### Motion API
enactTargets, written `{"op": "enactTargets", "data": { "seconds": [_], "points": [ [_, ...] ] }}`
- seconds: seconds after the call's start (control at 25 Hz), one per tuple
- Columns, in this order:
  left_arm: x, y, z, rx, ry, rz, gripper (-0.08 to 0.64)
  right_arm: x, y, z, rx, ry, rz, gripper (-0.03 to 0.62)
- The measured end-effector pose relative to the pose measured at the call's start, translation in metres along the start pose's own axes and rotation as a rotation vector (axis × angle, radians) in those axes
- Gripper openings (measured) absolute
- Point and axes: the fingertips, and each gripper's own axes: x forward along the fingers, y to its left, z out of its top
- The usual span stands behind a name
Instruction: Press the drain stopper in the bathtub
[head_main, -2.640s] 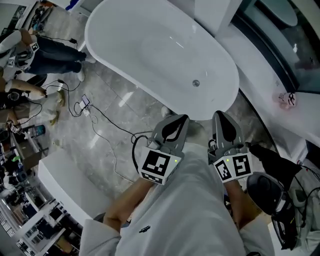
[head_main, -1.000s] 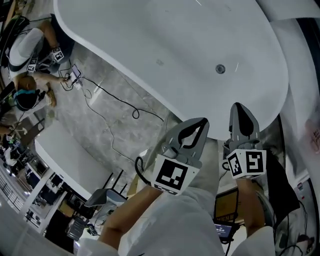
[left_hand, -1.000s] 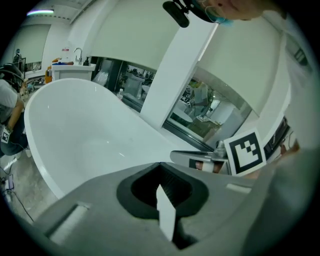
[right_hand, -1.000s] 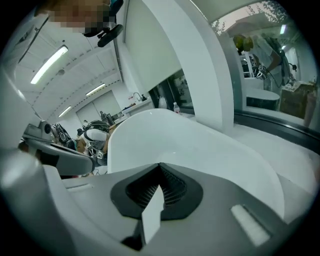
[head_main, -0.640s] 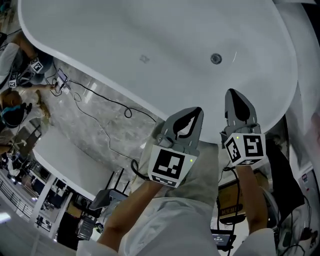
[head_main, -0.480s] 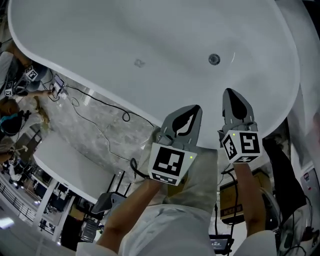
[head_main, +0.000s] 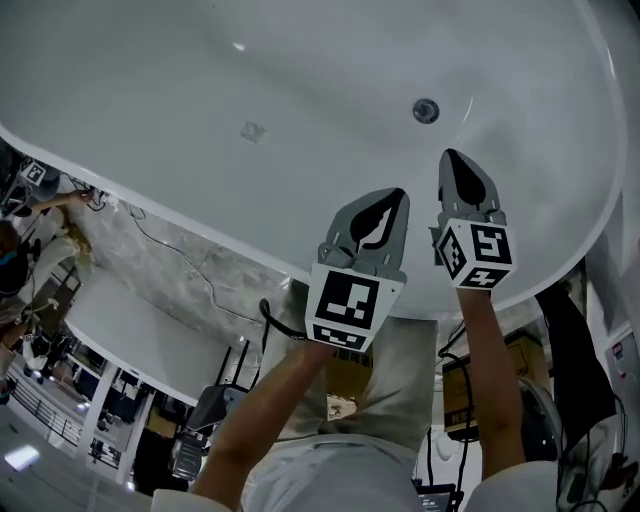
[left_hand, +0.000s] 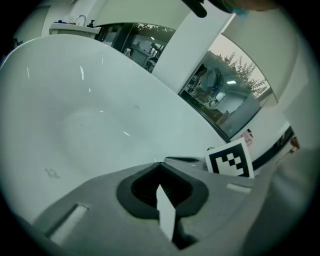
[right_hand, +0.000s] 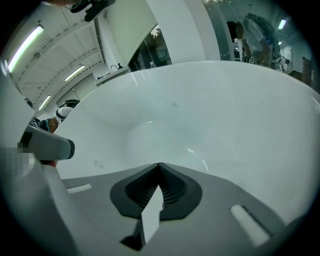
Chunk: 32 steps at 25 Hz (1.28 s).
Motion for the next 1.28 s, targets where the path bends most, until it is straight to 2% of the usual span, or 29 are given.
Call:
{"op": "enactTargets", "data": {
  "seconds": [0.32,0.48,0.64,0.88,1.04,1.28],
  "points": [
    [0.051,0.01,-0.026,-0.025,0.031,-0.012,0.005,0.055,-0.026,-0.044,-0.092,0.086,0.024,0.003],
    [0.071,0.016,-0.042,-0.019,0.053,-0.018,0.005,0.08,-0.038,-0.067,-0.101,0.13,0.026,0.002],
    [0.091,0.019,-0.057,-0.044,0.074,-0.007,0.005,0.102,-0.054,-0.082,-0.119,0.172,0.029,0.002],
    [0.115,0.031,-0.078,-0.016,0.117,-0.004,0.005,0.138,-0.066,-0.112,-0.155,0.247,0.018,0.002],
    [0.126,0.039,-0.086,-0.043,0.132,0.005,0.005,0.161,-0.076,-0.135,-0.152,0.302,-0.003,0.002],
    [0.136,0.044,-0.09,-0.045,0.148,0.002,0.005,0.186,-0.093,-0.161,-0.117,0.364,-0.061,0.002]
  ]
}}
